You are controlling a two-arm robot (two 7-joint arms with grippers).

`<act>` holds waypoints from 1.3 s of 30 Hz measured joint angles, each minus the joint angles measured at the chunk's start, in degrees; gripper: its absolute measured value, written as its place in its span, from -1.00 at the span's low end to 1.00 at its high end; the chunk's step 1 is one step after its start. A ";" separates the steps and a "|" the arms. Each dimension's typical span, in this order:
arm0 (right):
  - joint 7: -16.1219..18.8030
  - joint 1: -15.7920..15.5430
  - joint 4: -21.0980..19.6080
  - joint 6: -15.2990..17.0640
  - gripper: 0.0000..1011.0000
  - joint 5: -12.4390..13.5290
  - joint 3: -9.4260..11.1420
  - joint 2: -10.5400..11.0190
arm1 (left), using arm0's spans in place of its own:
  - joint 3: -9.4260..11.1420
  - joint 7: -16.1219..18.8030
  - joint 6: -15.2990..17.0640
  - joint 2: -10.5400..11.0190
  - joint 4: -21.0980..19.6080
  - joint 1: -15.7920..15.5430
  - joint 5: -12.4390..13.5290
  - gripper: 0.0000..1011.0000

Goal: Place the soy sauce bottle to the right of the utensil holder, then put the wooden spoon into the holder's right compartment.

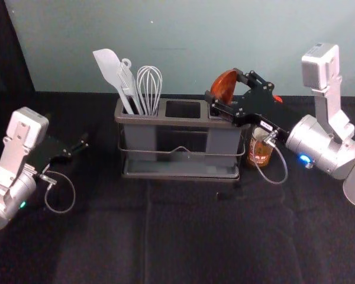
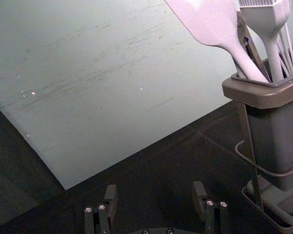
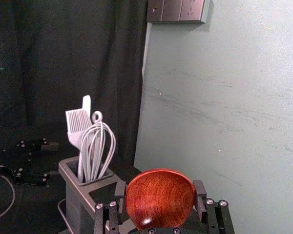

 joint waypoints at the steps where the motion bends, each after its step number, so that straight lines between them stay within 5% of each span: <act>1: -0.01 -0.03 0.02 0.00 0.66 0.00 -0.03 -0.02 | 0.00 0.00 0.00 0.00 0.00 0.00 0.00 0.99; 14: 0.04 -0.12 0.06 0.31 0.66 0.17 -0.08 -0.05 | 0.00 0.00 0.00 0.00 0.00 0.01 0.00 0.99; 21: 0.04 -0.10 0.05 0.23 0.97 0.13 -0.06 -0.06 | 0.00 0.00 0.00 0.00 0.00 0.00 0.00 0.99; 32: 0.02 -0.09 0.01 0.12 0.98 0.11 -0.03 -0.05 | 0.00 0.00 0.00 0.00 0.00 0.00 0.00 0.99; 39: -1.60 -1.61 -4.04 0.38 0.98 -0.62 0.66 0.79 | 0.00 0.00 0.00 0.00 0.00 0.00 0.00 0.99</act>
